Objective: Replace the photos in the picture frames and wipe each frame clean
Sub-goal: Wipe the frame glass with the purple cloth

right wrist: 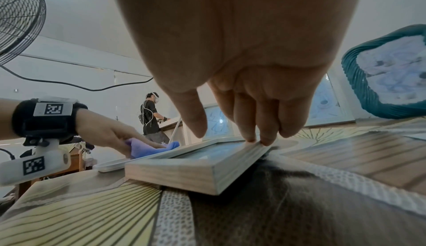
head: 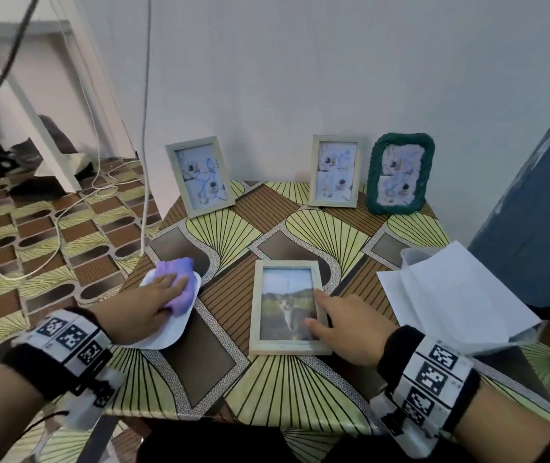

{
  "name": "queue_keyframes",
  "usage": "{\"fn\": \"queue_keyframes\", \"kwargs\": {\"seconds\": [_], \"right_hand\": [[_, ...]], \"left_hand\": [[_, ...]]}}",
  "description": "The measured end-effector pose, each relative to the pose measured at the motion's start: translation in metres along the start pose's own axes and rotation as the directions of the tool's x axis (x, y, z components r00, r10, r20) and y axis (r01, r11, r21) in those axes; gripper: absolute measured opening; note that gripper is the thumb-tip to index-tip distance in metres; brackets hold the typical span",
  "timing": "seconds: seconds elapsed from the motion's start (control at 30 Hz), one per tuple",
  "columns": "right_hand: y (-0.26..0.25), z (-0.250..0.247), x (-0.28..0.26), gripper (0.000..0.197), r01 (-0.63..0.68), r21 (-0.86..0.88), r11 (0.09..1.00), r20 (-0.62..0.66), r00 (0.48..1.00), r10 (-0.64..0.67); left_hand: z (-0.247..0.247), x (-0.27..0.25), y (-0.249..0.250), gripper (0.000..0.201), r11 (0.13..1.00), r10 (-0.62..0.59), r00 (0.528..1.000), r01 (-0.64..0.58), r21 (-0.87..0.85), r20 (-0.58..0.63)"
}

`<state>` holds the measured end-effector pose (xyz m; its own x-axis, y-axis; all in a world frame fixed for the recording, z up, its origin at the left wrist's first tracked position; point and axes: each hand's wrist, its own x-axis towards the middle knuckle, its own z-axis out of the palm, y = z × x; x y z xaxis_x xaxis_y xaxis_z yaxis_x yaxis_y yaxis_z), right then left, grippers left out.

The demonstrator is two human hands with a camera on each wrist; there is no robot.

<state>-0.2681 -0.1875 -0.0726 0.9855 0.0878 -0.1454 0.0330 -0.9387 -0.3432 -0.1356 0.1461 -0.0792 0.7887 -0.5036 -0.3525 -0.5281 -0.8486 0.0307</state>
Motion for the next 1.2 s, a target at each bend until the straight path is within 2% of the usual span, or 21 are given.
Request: {"fn": "queue_keyframes", "kwargs": {"seconds": [0.07, 0.2, 0.27, 0.33, 0.43, 0.5, 0.53, 0.6, 0.67, 0.7, 0.8, 0.93, 1.0, 1.1, 1.13, 1.2], "right_hand": [[0.0, -0.001, 0.0, 0.042, 0.003, -0.007, 1.0, 0.008, 1.0, -0.003], [0.001, -0.005, 0.001, 0.033, 0.005, 0.051, 0.999, -0.001, 1.0, -0.005], [0.002, -0.006, 0.001, 0.028, 0.01, 0.115, 0.993, -0.052, 0.999, -0.004], [0.003, -0.004, 0.0, 0.024, 0.013, 0.17, 0.985, -0.146, 0.989, 0.012], [0.008, -0.001, 0.004, 0.029, -0.032, 0.204, 0.979, -0.272, 0.958, 0.088], [0.012, -0.001, 0.007, 0.03, -0.085, 0.154, 0.984, -0.282, 0.951, 0.126], [0.013, 0.0, 0.009, 0.029, -0.112, 0.12, 0.986, -0.258, 0.956, 0.14], [0.014, 0.0, 0.012, 0.038, -0.153, 0.089, 0.984, -0.175, 0.97, 0.166], [0.014, 0.002, 0.016, 0.044, -0.162, 0.129, 0.978, -0.095, 0.98, 0.175], [0.013, 0.003, 0.017, 0.045, -0.163, 0.172, 0.972, -0.069, 0.982, 0.176], [0.008, 0.003, 0.025, 0.044, -0.167, 0.285, 0.944, -0.028, 0.983, 0.182], [0.009, 0.003, 0.036, 0.034, -0.224, 0.391, 0.893, 0.033, 0.973, 0.229], [0.009, 0.001, 0.038, 0.023, -0.252, 0.571, 0.781, 0.055, 0.961, 0.27], [0.005, -0.008, 0.042, 0.014, -0.151, 0.912, 0.381, 0.023, 0.947, 0.32], [0.004, -0.012, 0.044, 0.015, -0.099, 0.951, 0.294, -0.005, 0.943, 0.334], [0.002, -0.022, 0.051, 0.019, -0.016, 0.981, 0.195, -0.053, 0.938, 0.342]], "left_hand": [[0.007, 0.0, -0.001, 0.071, 1.0, -0.009, 0.997, 0.008, 0.02, 0.076], [-0.001, -0.006, 0.011, 0.103, 0.999, -0.033, 0.994, 0.037, -0.032, 0.109], [-0.008, -0.01, 0.018, 0.111, 0.999, -0.034, 0.996, 0.032, 0.029, 0.079], [-0.016, -0.013, 0.026, 0.111, 0.994, -0.019, 0.999, 0.022, 0.111, -0.026], [-0.025, -0.017, 0.045, 0.083, 0.998, 0.055, 0.971, -0.043, 0.056, -0.233], [-0.028, -0.016, 0.066, 0.063, 0.996, 0.075, 0.943, -0.088, -0.024, -0.325], [-0.028, -0.014, 0.077, 0.057, 0.991, 0.084, 0.939, -0.112, -0.067, -0.334], [-0.023, -0.003, 0.095, 0.049, 0.971, 0.085, 0.962, -0.138, -0.194, -0.259], [-0.018, 0.01, 0.107, 0.043, 0.934, 0.084, 0.987, -0.125, -0.333, -0.135], [-0.017, 0.017, 0.111, 0.038, 0.912, 0.086, 0.99, -0.124, -0.392, -0.112], [-0.018, 0.029, 0.118, 0.024, 0.827, 0.078, 0.991, -0.128, -0.548, -0.112], [-0.021, 0.036, 0.118, 0.027, 0.742, 0.112, 0.99, -0.144, -0.655, -0.09], [-0.025, 0.035, 0.12, 0.04, 0.657, 0.122, 0.984, -0.181, -0.732, -0.133], [-0.033, 0.032, 0.121, 0.057, 0.499, 0.061, 0.967, -0.245, -0.832, -0.248], [-0.038, 0.031, 0.119, 0.064, 0.459, 0.003, 0.961, -0.246, -0.854, -0.275], [-0.052, 0.031, 0.115, 0.079, 0.337, -0.092, 0.953, -0.244, -0.909, -0.29]]}}
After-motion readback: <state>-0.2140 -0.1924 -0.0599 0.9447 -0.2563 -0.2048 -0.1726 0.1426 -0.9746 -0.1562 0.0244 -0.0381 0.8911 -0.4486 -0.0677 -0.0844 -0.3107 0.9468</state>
